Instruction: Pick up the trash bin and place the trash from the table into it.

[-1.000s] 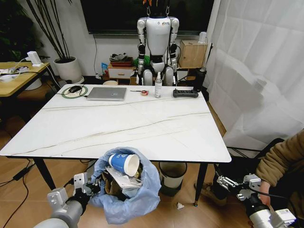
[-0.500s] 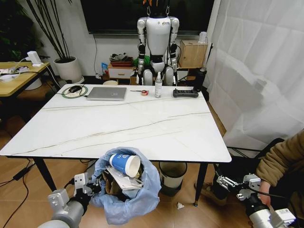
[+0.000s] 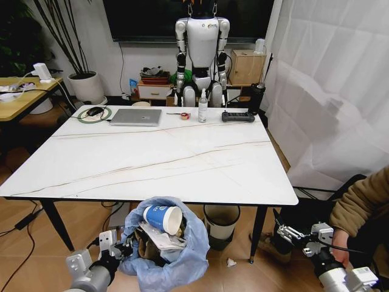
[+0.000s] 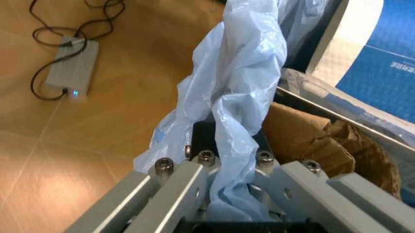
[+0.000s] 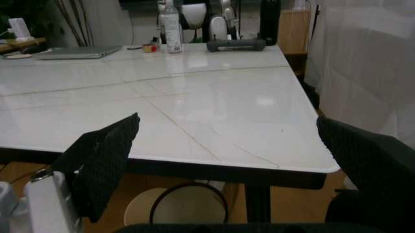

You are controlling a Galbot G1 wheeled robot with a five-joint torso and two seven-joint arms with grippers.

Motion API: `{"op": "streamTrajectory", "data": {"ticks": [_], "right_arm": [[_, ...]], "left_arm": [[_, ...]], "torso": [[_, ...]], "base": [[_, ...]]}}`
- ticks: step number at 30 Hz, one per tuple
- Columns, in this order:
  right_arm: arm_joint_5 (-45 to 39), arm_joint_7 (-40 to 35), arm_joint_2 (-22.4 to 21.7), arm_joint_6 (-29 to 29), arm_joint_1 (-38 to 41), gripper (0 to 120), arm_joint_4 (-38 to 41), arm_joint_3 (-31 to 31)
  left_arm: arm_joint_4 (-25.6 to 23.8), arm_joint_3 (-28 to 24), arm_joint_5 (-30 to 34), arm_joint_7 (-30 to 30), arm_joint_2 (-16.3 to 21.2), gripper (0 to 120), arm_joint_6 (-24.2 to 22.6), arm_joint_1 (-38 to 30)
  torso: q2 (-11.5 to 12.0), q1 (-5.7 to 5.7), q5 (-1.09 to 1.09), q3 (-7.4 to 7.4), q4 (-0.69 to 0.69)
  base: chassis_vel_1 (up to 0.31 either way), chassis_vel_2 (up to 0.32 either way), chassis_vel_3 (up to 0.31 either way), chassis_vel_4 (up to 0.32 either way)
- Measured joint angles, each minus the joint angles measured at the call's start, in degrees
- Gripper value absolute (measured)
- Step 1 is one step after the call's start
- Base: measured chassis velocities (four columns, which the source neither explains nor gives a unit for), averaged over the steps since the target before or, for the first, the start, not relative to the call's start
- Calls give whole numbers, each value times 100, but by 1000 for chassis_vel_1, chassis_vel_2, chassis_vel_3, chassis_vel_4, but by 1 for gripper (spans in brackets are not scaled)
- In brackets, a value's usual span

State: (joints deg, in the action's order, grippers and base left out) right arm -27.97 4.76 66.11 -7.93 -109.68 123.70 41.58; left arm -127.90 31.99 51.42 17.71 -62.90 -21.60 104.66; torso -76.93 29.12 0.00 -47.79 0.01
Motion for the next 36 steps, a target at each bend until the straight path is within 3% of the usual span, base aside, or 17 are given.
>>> {"op": "streamTrajectory", "data": {"ticks": [9,36], "right_arm": [[-1,-1,0,0,1,100,0,0],[0,0,-1,1,1,100,0,-1]], "left_arm": [[272,-89,-48,-10,-137,0,47,-22],[310,-38,-297,-45,-284,0,66,-102]], "torso": [[281,-126,0,154,0],[1117,-503,0,612,0]], "base": [[0,0,0,0],[0,0,0,0]]}}
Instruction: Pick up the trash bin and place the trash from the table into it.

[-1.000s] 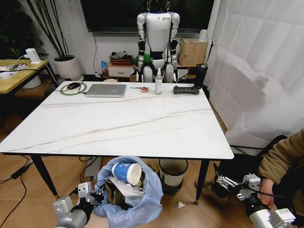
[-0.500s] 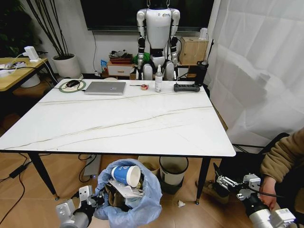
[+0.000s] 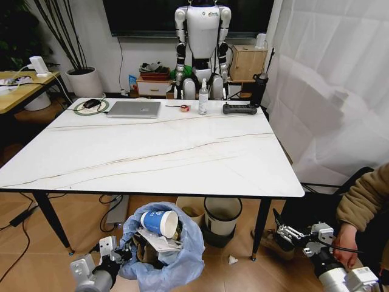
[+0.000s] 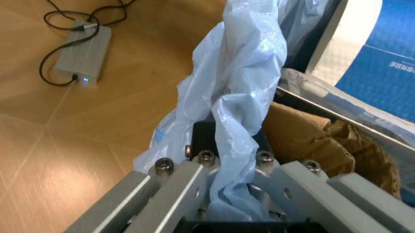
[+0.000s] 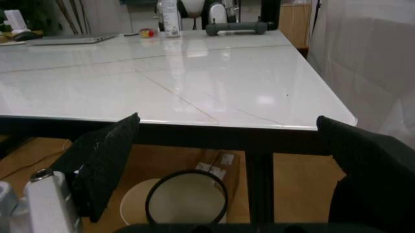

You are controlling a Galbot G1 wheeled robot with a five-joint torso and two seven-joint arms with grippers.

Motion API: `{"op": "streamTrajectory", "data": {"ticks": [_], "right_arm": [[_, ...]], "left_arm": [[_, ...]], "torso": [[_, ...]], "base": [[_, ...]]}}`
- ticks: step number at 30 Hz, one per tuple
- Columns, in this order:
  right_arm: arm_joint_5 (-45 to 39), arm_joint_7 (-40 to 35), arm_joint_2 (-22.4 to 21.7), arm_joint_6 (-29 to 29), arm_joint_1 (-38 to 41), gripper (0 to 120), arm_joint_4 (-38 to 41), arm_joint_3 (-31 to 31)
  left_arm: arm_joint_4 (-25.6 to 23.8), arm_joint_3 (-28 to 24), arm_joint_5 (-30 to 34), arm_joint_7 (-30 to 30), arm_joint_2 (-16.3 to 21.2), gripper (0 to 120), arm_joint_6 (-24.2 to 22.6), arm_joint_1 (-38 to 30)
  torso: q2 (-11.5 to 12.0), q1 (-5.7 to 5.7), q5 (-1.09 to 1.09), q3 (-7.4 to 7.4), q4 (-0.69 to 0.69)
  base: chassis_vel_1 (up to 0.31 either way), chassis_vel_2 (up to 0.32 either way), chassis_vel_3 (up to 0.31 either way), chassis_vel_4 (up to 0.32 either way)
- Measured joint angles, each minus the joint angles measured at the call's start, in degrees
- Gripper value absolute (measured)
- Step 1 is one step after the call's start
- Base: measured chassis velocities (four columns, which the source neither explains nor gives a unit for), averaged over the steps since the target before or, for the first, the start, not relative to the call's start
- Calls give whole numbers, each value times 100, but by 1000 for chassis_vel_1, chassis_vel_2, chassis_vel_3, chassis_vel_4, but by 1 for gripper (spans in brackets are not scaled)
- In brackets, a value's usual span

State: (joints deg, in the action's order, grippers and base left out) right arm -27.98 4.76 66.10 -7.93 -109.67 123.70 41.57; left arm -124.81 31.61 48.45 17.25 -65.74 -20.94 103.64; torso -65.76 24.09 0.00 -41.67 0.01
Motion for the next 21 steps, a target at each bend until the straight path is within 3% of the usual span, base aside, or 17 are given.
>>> {"op": "streamTrajectory", "data": {"ticks": [21], "right_arm": [[0,0,0,0,0,100,0,0]], "left_arm": [[70,-78,1,1,18,0,-27,-107]], "torso": [[586,-255,0,333,0]], "base": [[0,0,0,0]]}}
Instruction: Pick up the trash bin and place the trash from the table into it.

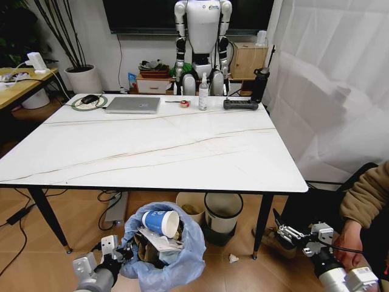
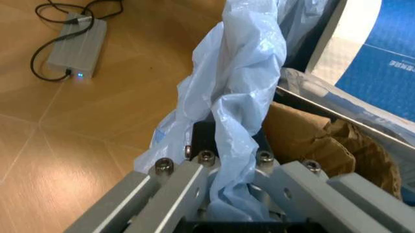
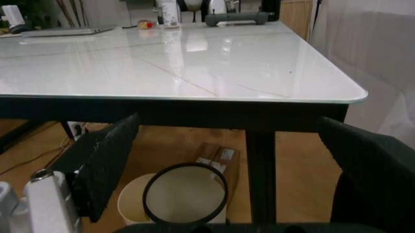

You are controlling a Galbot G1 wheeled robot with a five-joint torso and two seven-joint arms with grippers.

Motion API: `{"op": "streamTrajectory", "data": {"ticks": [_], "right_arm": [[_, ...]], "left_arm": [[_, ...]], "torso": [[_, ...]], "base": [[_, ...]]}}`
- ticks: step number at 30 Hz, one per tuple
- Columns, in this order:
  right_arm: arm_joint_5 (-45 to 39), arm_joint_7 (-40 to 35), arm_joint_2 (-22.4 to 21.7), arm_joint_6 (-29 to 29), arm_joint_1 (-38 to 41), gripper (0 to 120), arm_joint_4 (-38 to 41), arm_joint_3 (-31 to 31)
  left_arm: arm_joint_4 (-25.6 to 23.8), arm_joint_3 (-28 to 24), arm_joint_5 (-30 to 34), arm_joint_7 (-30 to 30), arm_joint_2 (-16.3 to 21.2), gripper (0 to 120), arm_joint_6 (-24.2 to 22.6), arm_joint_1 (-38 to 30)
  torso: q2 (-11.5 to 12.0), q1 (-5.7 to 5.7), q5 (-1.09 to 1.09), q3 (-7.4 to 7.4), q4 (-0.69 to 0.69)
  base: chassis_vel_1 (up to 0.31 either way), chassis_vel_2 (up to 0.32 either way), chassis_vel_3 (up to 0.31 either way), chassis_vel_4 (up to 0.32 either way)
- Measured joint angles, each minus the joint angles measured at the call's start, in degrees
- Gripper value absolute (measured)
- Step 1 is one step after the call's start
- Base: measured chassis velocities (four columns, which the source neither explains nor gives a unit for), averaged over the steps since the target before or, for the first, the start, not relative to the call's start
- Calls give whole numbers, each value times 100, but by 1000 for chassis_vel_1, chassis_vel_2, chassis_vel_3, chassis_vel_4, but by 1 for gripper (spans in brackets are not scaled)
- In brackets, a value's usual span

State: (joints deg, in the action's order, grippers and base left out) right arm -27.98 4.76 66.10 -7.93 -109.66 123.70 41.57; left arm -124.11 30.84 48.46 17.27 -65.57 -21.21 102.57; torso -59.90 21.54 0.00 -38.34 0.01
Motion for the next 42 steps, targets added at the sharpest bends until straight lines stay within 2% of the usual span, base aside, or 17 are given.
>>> {"op": "streamTrajectory", "data": {"ticks": [8,19,35,42], "right_arm": [[0,0,0,0,0,100,0,0],[0,0,0,0,0,100,0,0],[0,1,0,0,0,100,0,0],[0,1,0,0,0,100,0,0]], "left_arm": [[63,-3,4,3,-13,0,-2,-31],[499,-94,5,8,-28,0,-3,-286],[1355,-171,-150,-80,-153,0,98,-598],[2107,-229,-283,-191,-273,0,201,-828]], "torso": [[212,-94,0,117,0],[525,-229,0,296,0],[920,-397,0,523,-1],[1143,-492,0,650,0]], "base": [[0,0,0,0],[0,0,0,0],[0,0,0,0],[0,0,0,0]]}}
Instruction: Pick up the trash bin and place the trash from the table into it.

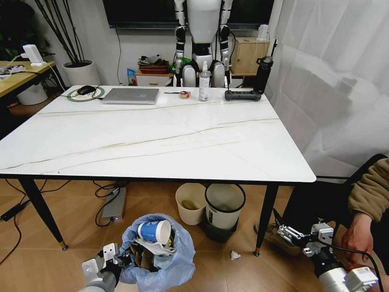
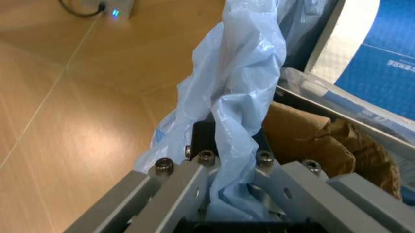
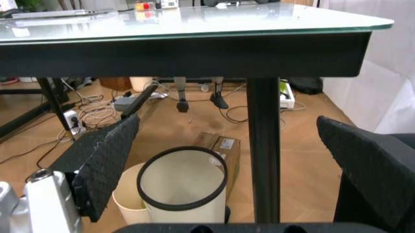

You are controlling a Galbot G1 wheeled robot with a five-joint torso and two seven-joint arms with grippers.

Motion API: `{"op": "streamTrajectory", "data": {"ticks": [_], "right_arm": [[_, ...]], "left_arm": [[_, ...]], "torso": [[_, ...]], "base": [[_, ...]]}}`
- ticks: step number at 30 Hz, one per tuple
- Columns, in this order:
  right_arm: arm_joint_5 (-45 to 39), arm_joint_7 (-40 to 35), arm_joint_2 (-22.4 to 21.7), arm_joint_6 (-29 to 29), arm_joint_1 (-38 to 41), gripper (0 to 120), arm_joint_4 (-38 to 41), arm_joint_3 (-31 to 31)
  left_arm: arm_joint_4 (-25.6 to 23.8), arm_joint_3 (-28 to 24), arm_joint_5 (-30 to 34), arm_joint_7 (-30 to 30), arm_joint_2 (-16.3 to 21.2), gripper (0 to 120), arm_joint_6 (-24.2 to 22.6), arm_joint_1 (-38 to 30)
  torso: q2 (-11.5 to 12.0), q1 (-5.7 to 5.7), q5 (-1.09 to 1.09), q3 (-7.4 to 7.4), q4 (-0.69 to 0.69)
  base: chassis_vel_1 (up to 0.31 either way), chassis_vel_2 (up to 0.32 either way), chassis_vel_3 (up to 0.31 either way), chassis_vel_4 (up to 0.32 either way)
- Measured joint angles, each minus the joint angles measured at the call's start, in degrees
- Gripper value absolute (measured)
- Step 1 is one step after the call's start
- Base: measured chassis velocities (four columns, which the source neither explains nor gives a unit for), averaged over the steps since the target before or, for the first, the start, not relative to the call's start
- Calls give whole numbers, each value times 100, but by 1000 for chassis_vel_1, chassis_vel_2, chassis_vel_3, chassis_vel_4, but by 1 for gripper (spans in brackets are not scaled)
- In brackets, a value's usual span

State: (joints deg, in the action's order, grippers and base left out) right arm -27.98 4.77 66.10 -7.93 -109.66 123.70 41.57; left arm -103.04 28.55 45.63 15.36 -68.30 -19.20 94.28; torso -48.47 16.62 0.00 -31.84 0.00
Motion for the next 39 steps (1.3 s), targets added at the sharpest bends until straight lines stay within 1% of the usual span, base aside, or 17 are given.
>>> {"op": "streamTrajectory", "data": {"ticks": [3,4,7,8,11,13,18,21,24,27,31,39], "right_arm": [[0,0,0,0,0,100,0,1],[0,0,0,0,0,100,0,1],[0,0,0,0,0,100,0,0],[0,0,0,0,0,100,0,0],[0,0,0,0,0,100,0,0],[0,0,0,0,0,100,0,0],[0,0,0,0,0,100,0,0],[0,-1,0,0,0,100,0,0],[0,-1,0,0,0,100,0,0],[0,-1,0,0,0,100,0,0],[0,-1,0,0,0,100,0,0],[0,-1,0,0,0,100,0,0]], "left_arm": [[323,12,-19,-60,-30,0,44,-67],[323,12,-19,-60,-30,0,44,-67],[568,31,-49,-103,-64,0,84,-120],[731,43,-73,-135,-88,0,116,-153],[918,58,-99,-197,-110,0,168,-187],[953,63,-103,-210,-115,0,179,-198],[1246,124,-205,-347,-159,0,276,-344],[1296,132,-215,-365,-170,0,290,-384],[1436,156,-249,-402,-226,0,334,-517],[1472,155,-260,-413,-243,0,340,-570],[1581,126,-289,-414,-263,0,341,-680],[1640,118,-284,-390,-262,0,331,-769]], "torso": [[91,-42,0,51,0],[91,-42,0,51,0],[156,-70,0,86,0],[204,-90,0,114,0],[289,-123,0,167,0],[307,-131,0,177,0],[465,-195,0,271,0],[504,-211,0,293,0],[607,-255,0,353,0],[655,-275,0,381,0],[785,-328,0,457,0],[955,-402,0,553,0]], "base": [[0,0,0,0],[0,0,0,0],[0,0,0,0],[0,0,0,0],[0,0,0,0],[0,0,0,0],[0,0,0,0],[0,0,0,0],[0,0,0,0],[0,0,0,0],[0,0,0,0],[0,0,0,0]]}}
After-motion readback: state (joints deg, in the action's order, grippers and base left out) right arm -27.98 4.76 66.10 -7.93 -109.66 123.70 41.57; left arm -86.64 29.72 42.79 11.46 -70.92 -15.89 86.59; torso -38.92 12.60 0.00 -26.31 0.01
